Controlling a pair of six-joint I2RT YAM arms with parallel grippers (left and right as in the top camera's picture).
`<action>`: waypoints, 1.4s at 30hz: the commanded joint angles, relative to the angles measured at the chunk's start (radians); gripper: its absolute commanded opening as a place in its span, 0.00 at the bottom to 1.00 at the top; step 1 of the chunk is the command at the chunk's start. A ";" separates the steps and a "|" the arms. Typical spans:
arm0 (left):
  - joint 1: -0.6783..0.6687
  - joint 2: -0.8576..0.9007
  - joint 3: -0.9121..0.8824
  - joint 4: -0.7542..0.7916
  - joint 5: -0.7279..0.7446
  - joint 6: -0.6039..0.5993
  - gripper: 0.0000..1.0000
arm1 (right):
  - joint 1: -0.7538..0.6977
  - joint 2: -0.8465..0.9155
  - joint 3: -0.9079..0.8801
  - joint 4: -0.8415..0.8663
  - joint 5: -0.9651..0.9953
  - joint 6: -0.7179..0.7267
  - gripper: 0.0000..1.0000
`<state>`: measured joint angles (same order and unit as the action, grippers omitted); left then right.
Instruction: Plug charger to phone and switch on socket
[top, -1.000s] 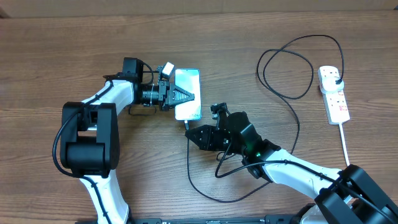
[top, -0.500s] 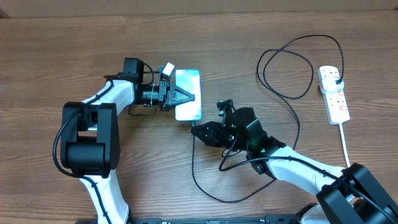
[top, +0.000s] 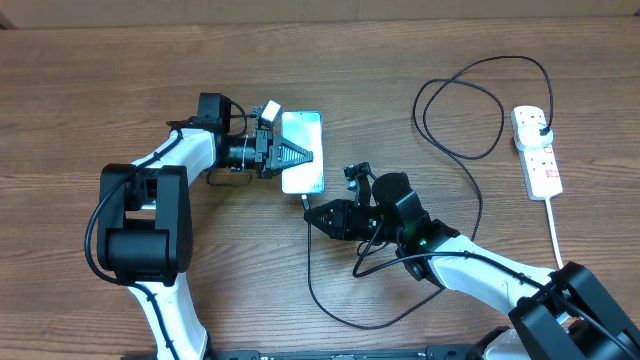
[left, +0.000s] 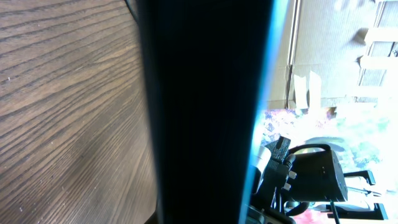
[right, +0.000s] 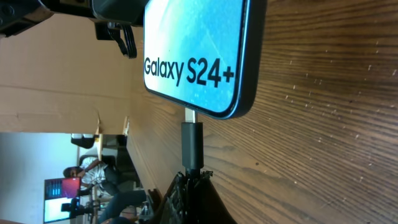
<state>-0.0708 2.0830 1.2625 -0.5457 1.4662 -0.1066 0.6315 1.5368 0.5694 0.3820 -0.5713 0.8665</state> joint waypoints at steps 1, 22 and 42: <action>0.000 -0.039 0.001 0.005 0.046 -0.006 0.04 | 0.026 -0.006 -0.001 0.001 0.057 -0.034 0.04; -0.001 -0.039 0.001 0.005 0.031 -0.078 0.04 | 0.093 -0.005 -0.009 0.057 0.057 -0.003 0.04; -0.001 -0.039 0.001 0.023 0.005 -0.145 0.04 | 0.145 -0.084 -0.026 0.014 0.347 0.019 0.04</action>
<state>-0.0708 2.0830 1.2625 -0.5266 1.4361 -0.2394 0.7738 1.4727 0.5556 0.3820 -0.2543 0.8825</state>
